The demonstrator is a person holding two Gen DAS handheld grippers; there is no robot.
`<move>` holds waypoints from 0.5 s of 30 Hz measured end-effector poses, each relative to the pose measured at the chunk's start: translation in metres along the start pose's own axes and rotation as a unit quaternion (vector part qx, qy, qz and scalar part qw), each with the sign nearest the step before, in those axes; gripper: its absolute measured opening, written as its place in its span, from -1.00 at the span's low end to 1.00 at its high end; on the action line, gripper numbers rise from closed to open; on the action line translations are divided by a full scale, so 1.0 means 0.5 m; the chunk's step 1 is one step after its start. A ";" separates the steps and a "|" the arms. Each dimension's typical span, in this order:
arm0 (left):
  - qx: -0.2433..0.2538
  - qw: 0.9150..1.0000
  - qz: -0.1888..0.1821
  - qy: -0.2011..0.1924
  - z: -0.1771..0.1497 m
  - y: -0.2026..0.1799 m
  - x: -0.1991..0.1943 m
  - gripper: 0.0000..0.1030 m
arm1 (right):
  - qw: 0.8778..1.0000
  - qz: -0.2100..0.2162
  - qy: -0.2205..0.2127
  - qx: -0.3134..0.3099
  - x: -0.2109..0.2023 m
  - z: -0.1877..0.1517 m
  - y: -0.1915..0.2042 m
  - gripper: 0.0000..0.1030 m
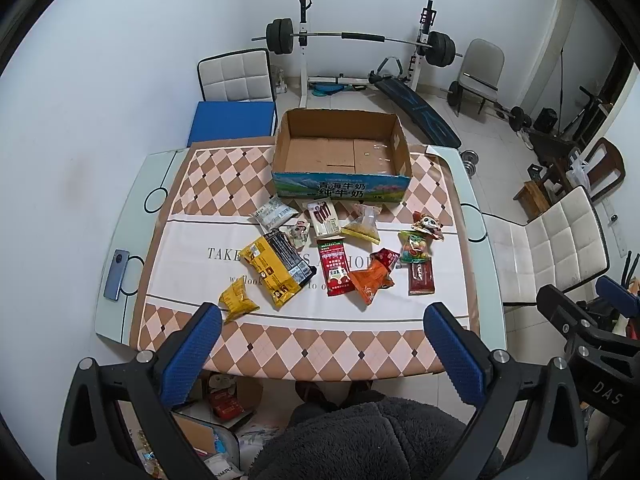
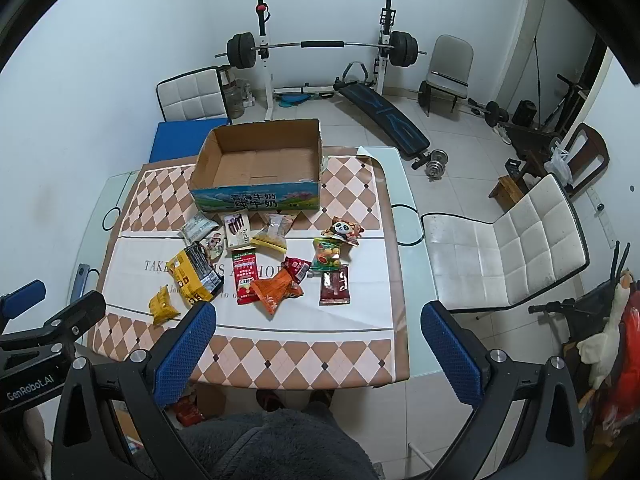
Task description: Organize snacks
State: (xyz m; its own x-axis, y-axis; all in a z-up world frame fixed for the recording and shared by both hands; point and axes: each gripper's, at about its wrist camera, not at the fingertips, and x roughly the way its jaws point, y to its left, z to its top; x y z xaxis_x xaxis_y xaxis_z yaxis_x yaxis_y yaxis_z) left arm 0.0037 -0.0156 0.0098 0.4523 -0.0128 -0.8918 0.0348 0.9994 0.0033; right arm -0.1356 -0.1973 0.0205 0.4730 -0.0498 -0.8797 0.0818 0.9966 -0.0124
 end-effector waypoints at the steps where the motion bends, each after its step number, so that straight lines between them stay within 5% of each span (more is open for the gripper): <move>1: 0.000 1.000 0.000 0.000 0.001 -0.001 -0.001 1.00 | 1.000 0.000 0.000 0.000 0.000 0.000 0.000 1.00; 15: -0.004 1.000 -0.002 -0.003 0.002 0.002 -0.008 1.00 | 1.000 0.001 -0.001 -0.001 0.000 0.000 0.002 1.00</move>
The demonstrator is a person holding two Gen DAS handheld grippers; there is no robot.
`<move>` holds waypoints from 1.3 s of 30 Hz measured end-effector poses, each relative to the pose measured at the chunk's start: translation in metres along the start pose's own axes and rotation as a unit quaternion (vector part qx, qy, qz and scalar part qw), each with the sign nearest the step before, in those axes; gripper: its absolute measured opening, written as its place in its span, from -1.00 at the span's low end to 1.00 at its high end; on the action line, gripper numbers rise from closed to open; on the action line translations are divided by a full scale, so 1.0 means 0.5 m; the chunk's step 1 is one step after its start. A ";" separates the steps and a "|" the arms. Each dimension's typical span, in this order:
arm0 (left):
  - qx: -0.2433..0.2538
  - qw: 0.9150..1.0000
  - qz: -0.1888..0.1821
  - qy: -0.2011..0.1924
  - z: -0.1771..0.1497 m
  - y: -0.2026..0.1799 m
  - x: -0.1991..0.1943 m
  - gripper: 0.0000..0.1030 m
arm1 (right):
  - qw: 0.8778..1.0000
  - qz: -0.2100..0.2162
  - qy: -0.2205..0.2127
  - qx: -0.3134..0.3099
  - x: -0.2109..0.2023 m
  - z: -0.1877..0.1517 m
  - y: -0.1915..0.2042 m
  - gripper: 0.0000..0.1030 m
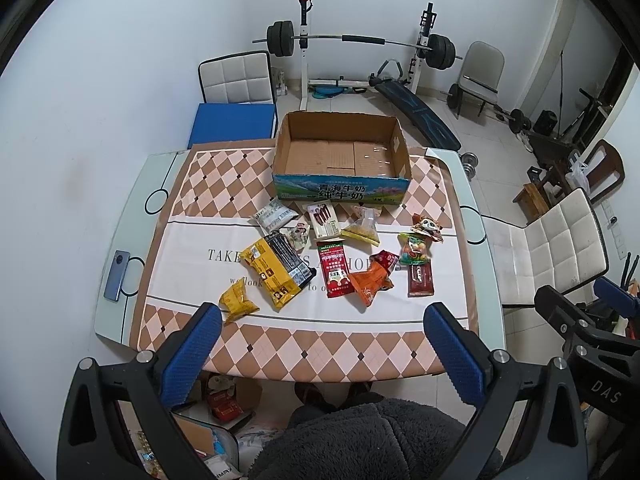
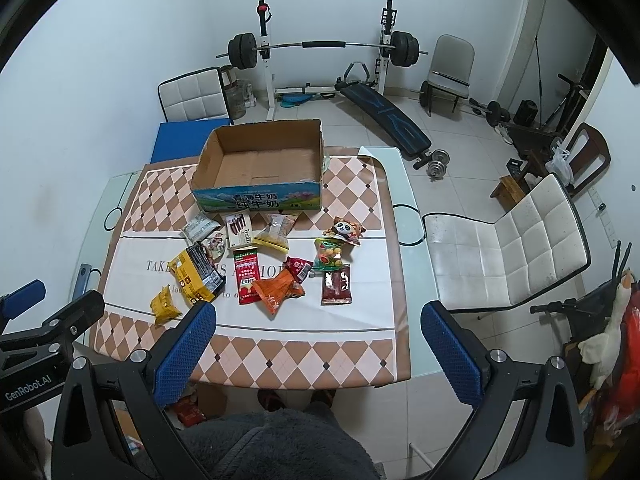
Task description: Organize snacks
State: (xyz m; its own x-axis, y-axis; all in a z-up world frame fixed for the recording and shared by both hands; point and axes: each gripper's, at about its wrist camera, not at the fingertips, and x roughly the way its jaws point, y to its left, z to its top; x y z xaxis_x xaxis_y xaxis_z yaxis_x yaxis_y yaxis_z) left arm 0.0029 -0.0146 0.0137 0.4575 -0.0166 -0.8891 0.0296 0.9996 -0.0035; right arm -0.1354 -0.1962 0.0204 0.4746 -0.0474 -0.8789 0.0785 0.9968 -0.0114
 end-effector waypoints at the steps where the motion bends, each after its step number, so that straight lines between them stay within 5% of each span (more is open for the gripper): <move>1: 0.000 1.000 0.000 -0.001 0.002 -0.004 -0.001 1.00 | 1.000 0.001 0.000 0.001 0.000 0.000 0.000 1.00; 27: -0.012 1.000 -0.004 0.004 0.013 0.027 0.021 1.00 | 1.000 0.020 0.010 0.019 0.032 0.012 0.003 1.00; 34: -0.097 0.994 0.005 0.054 0.028 0.138 0.172 1.00 | 0.996 0.052 0.055 0.045 0.176 0.033 0.001 1.00; 39: -0.173 0.975 -0.010 0.136 0.017 0.230 0.346 1.00 | 0.991 0.065 0.110 0.038 0.332 0.039 0.036 1.00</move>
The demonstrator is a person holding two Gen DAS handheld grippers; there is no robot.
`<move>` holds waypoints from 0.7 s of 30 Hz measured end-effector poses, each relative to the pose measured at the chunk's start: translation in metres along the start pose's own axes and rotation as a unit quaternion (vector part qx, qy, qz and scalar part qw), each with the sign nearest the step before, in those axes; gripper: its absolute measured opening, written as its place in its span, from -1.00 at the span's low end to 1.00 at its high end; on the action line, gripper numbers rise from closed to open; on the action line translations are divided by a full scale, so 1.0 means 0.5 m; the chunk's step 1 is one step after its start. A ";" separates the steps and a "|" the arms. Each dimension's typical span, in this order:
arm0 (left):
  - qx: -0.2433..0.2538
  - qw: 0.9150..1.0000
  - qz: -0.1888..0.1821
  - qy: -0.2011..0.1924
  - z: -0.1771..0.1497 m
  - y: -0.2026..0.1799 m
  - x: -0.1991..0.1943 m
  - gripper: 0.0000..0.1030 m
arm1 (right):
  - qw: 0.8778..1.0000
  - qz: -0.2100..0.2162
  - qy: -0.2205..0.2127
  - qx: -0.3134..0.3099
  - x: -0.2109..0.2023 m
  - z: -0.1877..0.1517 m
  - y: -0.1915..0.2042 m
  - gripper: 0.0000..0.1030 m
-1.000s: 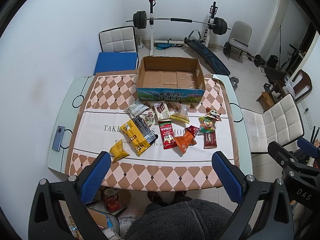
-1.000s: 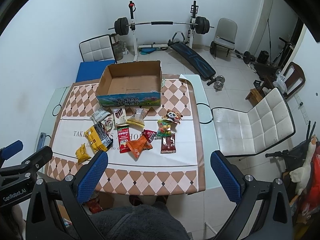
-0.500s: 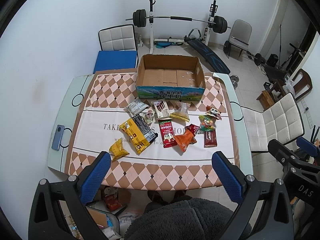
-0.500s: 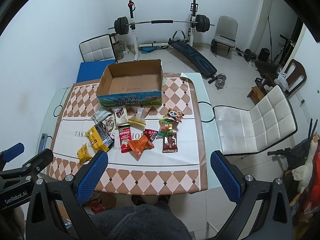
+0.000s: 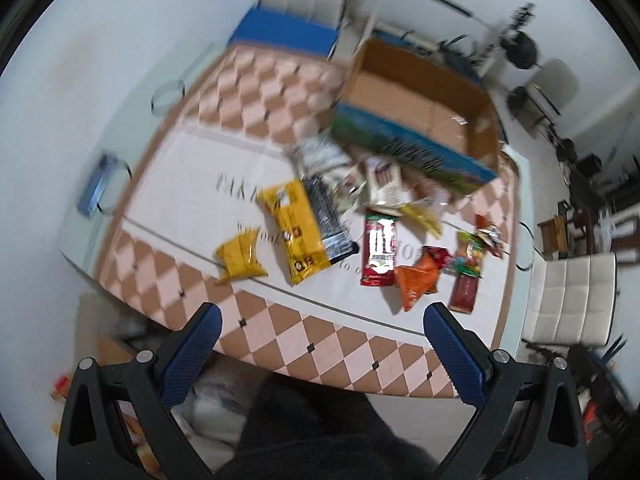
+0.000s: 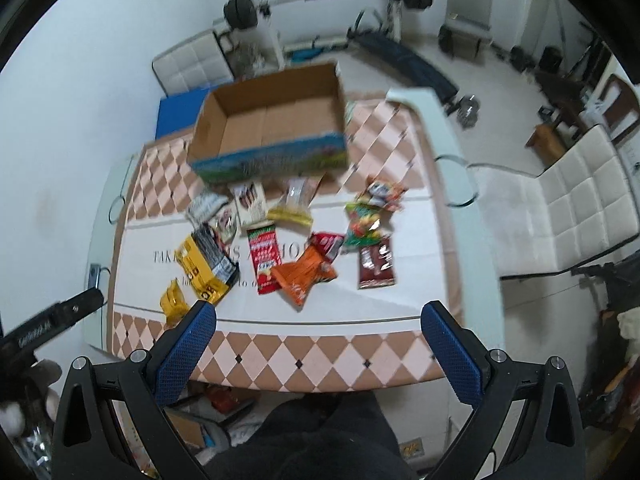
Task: Organize snacks
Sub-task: 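Grasp the yellow-black snack bag with the left tool while the right tool grasps the orange bag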
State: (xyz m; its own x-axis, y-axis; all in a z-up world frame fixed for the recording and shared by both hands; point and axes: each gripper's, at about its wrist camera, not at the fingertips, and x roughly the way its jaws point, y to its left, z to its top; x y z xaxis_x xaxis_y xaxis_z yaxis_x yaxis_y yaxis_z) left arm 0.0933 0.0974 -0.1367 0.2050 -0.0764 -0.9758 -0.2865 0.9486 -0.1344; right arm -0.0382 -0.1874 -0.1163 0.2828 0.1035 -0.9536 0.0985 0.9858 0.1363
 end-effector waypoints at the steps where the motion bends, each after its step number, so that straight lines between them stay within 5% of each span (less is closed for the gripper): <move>1: -0.016 1.000 -0.008 0.019 0.011 0.015 0.035 1.00 | 1.000 0.000 0.013 -0.003 0.039 0.008 0.007 1.00; 12: -0.126 0.983 -0.050 0.126 0.135 0.073 0.354 1.00 | 0.994 -0.017 0.106 -0.011 0.380 0.073 0.060 1.00; 21: -0.111 0.977 -0.011 0.181 0.181 0.044 0.523 1.00 | 0.983 -0.029 0.173 0.047 0.539 0.104 0.040 1.00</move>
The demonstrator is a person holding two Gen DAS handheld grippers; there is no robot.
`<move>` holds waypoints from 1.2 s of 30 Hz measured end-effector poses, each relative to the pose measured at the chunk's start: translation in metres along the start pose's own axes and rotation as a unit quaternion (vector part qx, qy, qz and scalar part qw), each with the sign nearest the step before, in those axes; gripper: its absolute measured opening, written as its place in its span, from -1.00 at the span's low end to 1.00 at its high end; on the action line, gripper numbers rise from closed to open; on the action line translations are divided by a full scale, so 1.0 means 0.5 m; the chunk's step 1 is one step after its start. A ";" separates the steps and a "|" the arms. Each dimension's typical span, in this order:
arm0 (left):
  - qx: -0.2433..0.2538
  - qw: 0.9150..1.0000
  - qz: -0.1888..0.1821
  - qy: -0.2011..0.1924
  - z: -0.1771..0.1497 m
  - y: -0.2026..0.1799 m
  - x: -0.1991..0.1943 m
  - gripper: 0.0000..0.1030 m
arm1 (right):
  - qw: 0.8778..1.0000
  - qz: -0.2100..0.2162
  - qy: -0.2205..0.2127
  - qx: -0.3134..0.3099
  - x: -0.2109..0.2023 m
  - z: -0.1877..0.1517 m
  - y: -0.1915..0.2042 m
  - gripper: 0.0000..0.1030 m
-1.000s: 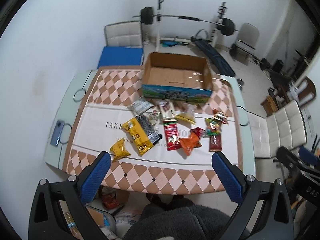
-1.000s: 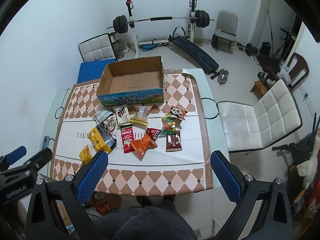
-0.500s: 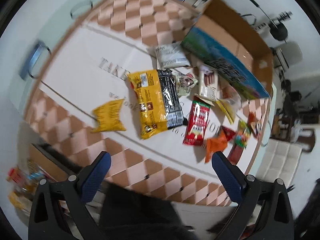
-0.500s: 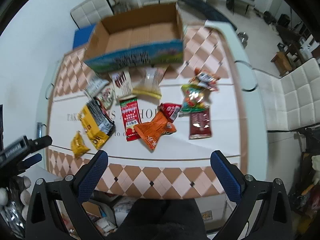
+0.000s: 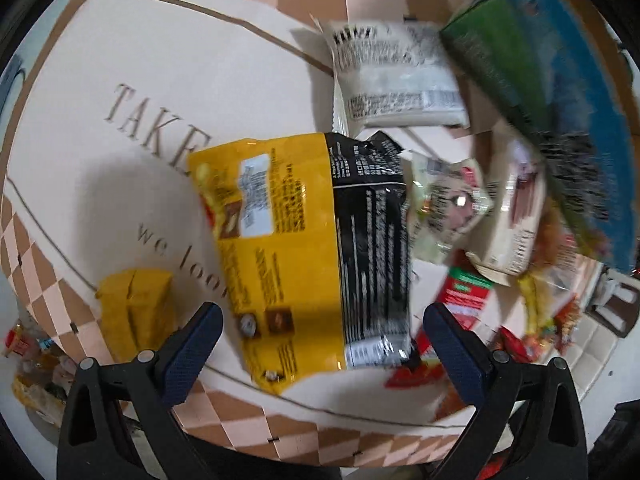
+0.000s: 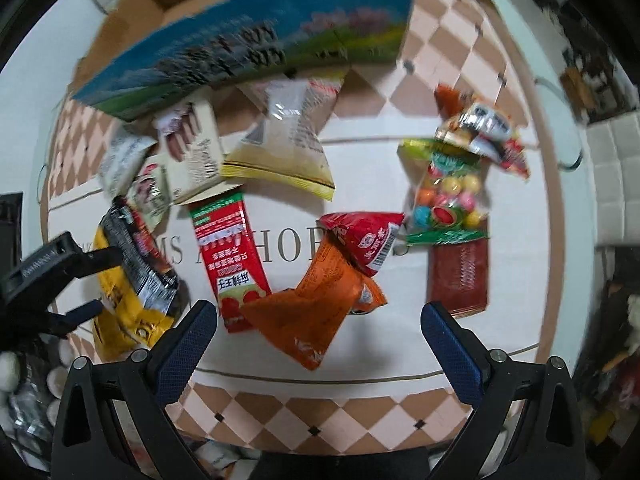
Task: Organize snacks
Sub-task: 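Grasp the yellow-black snack bag with the left tool while the right tool grasps the orange bag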
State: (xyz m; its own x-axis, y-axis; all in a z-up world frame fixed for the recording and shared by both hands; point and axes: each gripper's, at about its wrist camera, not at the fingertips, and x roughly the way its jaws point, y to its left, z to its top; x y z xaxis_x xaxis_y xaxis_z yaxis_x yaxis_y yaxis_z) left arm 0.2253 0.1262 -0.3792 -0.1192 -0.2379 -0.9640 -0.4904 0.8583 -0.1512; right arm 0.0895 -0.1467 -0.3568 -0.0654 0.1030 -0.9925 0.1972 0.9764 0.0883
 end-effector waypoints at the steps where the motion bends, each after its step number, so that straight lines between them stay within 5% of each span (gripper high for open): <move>1: 0.002 1.000 0.007 0.004 0.004 -0.004 0.012 1.00 | 1.000 0.003 0.009 0.017 0.011 0.005 -0.009 1.00; 9: 0.037 0.999 0.033 -0.009 -0.002 -0.013 0.038 0.70 | 0.984 0.057 0.075 0.149 0.094 0.003 -0.075 0.97; 13: 0.120 0.990 0.069 -0.025 -0.035 -0.044 0.024 0.67 | 0.977 0.075 0.097 0.176 0.135 -0.001 -0.081 0.70; 17: 0.207 0.971 0.112 -0.031 -0.086 -0.055 0.030 0.67 | 0.978 0.076 0.103 0.163 0.155 -0.010 -0.070 0.15; 21: 0.245 0.962 0.119 -0.025 -0.125 -0.051 0.038 0.70 | 0.992 0.032 0.092 0.075 0.143 -0.022 -0.024 0.08; 27: 0.212 0.972 0.095 -0.021 -0.116 -0.022 0.062 0.77 | 0.991 -0.061 0.077 -0.085 0.128 -0.061 0.061 -0.04; 31: 0.178 0.981 0.069 -0.016 -0.114 0.009 0.068 0.79 | 0.995 -0.033 0.080 -0.057 0.116 -0.064 0.053 0.02; 36: 0.153 0.987 0.046 -0.018 -0.112 0.061 0.049 0.69 | 0.996 0.025 0.084 0.010 0.109 -0.073 -0.007 0.33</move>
State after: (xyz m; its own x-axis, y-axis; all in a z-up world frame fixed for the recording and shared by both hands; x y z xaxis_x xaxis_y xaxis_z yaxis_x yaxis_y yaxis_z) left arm 0.1589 0.1212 -0.3955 -0.1175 -0.1406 -0.9831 -0.1938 0.9741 -0.1162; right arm 0.0498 -0.1375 -0.4081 -0.2181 0.1826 -0.9587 0.2238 0.9655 0.1330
